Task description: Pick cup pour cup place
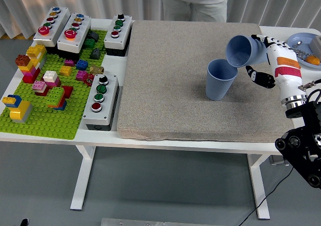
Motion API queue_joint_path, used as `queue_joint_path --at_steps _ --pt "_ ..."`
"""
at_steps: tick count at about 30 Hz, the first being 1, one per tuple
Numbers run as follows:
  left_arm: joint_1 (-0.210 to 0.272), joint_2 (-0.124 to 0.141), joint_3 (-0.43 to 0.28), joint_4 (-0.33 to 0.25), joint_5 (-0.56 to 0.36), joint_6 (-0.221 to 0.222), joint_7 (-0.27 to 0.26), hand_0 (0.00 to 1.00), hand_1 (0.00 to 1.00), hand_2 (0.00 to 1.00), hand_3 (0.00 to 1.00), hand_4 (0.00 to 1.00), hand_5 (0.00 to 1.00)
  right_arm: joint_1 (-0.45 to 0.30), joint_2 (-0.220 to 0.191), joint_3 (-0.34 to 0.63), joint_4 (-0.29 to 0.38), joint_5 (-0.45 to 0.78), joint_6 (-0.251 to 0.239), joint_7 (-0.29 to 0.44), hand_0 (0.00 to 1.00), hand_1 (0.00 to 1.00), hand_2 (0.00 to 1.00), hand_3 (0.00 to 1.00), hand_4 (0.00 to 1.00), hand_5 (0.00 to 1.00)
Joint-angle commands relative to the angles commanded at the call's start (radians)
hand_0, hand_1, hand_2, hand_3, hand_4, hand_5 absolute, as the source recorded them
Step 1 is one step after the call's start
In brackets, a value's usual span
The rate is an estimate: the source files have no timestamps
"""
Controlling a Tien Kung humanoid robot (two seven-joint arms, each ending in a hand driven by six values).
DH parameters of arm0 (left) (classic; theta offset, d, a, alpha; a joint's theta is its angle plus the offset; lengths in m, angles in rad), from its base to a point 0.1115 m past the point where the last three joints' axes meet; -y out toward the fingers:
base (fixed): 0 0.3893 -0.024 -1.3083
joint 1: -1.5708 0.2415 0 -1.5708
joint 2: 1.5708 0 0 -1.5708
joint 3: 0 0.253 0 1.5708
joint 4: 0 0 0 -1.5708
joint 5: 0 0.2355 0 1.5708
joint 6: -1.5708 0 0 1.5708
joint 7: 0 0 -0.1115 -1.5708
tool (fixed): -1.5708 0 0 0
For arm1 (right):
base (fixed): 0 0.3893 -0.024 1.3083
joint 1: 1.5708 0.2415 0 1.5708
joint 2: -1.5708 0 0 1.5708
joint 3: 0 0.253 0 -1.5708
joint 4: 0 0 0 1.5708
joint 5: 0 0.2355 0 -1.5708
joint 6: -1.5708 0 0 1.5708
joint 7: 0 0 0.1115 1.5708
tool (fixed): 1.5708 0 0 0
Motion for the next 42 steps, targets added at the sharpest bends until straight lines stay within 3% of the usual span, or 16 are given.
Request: queue_joint_path --at_steps 42 --pt "0.003 0.001 0.001 0.0 0.001 -0.001 0.002 0.7 0.668 0.734 0.674 0.481 0.966 0.032 -0.035 -0.055 0.025 -0.101 -0.01 -0.101 0.881 0.723 0.631 0.672 0.729 0.185"
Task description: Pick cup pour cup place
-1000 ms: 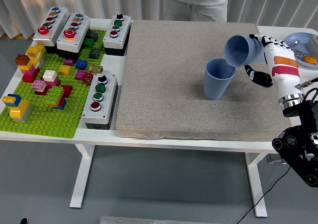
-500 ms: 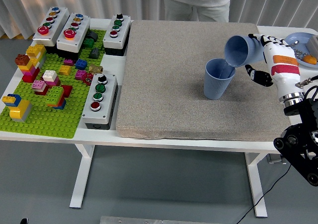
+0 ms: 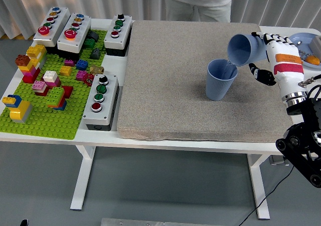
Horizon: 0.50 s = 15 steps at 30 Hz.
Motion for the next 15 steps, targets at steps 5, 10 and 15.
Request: queue_joint_path --at_steps 5,10,15 --pt "0.0 0.0 0.0 0.0 0.0 0.0 0.0 0.7 0.668 0.734 0.674 0.481 0.966 0.0 -0.001 -0.002 0.001 -0.015 -0.004 -0.012 0.881 0.723 0.631 0.672 0.729 0.185" --pt "-0.001 0.0 -0.001 0.0 0.001 0.0 0.0 0.7 0.668 0.734 0.674 0.481 0.966 0.002 -0.003 -0.004 0.003 -0.028 -0.002 -0.022 0.886 0.724 0.633 0.669 0.73 0.167" --pt "-0.003 0.0 -0.002 0.0 0.002 0.0 0.0 0.7 0.668 0.734 0.672 0.481 0.963 0.004 -0.008 -0.005 0.005 -0.04 0.001 -0.032 0.89 0.725 0.634 0.668 0.728 0.159"
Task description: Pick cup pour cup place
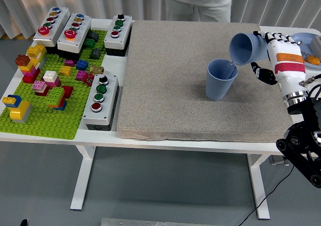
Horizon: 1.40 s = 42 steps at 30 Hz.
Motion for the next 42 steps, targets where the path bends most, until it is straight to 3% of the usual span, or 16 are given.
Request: queue_joint_path --at_steps 42 --pt "0.004 0.003 0.006 0.0 -0.004 0.0 0.001 0.7 0.667 0.734 0.672 0.482 0.963 -0.005 -0.003 -0.028 0.064 -0.02 0.003 -0.053 0.9 0.735 0.644 0.662 0.718 0.112"
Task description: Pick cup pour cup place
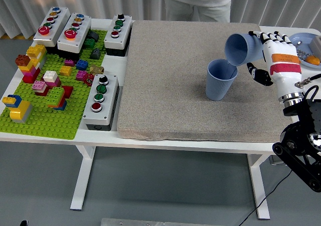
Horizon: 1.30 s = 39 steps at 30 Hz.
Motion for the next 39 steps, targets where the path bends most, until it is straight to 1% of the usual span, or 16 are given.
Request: queue_joint_path --at_steps 17,21,25,29,39 --pt "-0.002 0.0 -0.002 0.0 0.003 0.001 0.0 0.701 0.666 0.734 0.671 0.483 0.967 0.01 0.0 -0.024 0.008 0.02 0.003 0.017 0.901 0.735 0.644 0.66 0.715 0.11" --pt "-0.004 0.001 -0.003 0.0 0.004 0.001 0.0 0.701 0.666 0.734 0.671 0.483 0.967 0.014 -0.004 -0.027 0.007 0.027 -0.003 0.029 0.901 0.735 0.644 0.66 0.715 0.11" --pt "-0.004 0.001 -0.003 0.0 0.003 0.001 -0.001 0.701 0.666 0.734 0.672 0.481 0.964 0.017 -0.009 -0.031 0.006 0.037 -0.022 0.059 0.899 0.732 0.639 0.66 0.714 0.11" --pt "-0.004 0.001 -0.002 0.0 0.002 0.001 -0.001 0.701 0.666 0.734 0.674 0.481 0.966 0.018 -0.011 -0.034 0.002 0.046 -0.024 0.08 0.901 0.733 0.639 0.657 0.713 0.109" --pt "-0.003 0.001 0.0 0.0 0.001 0.001 -0.001 0.702 0.665 0.734 0.675 0.48 0.967 0.017 -0.012 -0.04 -0.002 0.052 -0.03 0.092 0.903 0.733 0.637 0.656 0.713 0.108"
